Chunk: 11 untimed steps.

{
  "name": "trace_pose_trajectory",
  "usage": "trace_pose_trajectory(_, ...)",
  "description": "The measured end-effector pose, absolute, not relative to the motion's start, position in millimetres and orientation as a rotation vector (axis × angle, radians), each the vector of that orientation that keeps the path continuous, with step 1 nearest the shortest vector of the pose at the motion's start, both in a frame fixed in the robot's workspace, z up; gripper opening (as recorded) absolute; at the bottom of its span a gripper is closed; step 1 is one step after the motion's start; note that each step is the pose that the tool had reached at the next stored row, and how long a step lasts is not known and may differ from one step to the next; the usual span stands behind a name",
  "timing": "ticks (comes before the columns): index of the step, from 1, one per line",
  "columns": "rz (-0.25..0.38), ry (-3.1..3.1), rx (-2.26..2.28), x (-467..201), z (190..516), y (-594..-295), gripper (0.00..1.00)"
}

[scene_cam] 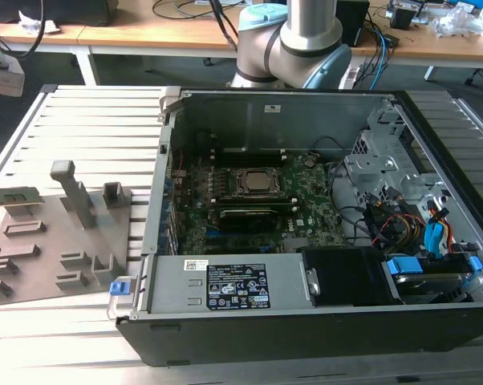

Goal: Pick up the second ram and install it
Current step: 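Pick up the second ram and move it above second insertion slot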

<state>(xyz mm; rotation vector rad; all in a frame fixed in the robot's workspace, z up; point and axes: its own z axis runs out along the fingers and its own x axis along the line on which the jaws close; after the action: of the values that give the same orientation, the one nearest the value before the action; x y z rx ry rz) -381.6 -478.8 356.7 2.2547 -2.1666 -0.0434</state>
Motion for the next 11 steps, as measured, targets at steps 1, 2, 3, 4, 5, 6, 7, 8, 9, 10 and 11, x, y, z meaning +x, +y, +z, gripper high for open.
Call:
trace_pose_trajectory(1, -0.043, -2.166, 2.255, -381.6, 359.0, -478.8, 0.14)
trace_pose_trajectory(2, -0.043, -2.166, 2.255, -381.6, 360.9, -478.8, 0.14)
trace_pose_trajectory(3, -0.043, -2.167, 2.255, -381.6, 365.5, -478.8, 0.14)
trace_pose_trajectory(4, -0.043, -2.167, 2.255, -381.6, 369.1, -478.8, 0.14)
trace_pose_trajectory(5, -0.043, -2.167, 2.255, -381.6, 371.6, -478.8, 0.14)
trace_pose_trajectory(6, -0.043, -2.167, 2.255, -381.6, 373.8, -478.8, 0.14)
trace_pose_trajectory(7, -0.043, -2.167, 2.255, -381.6, 375.6, -478.8, 0.14)
trace_pose_trajectory(8, -0.043, -2.167, 2.255, -381.6, 376.7, -478.8, 0.14)
trace_pose_trajectory(9, -0.043, -2.167, 2.255, -381.6, 378.1, -478.8, 0.14)
trace_pose_trajectory(10, -0.043, -2.167, 2.255, -381.5, 379.7, -478.8, 0.14)
trace_pose_trajectory(11, -0.043, -2.166, 2.255, -381.5, 381.1, -478.8, 0.14)
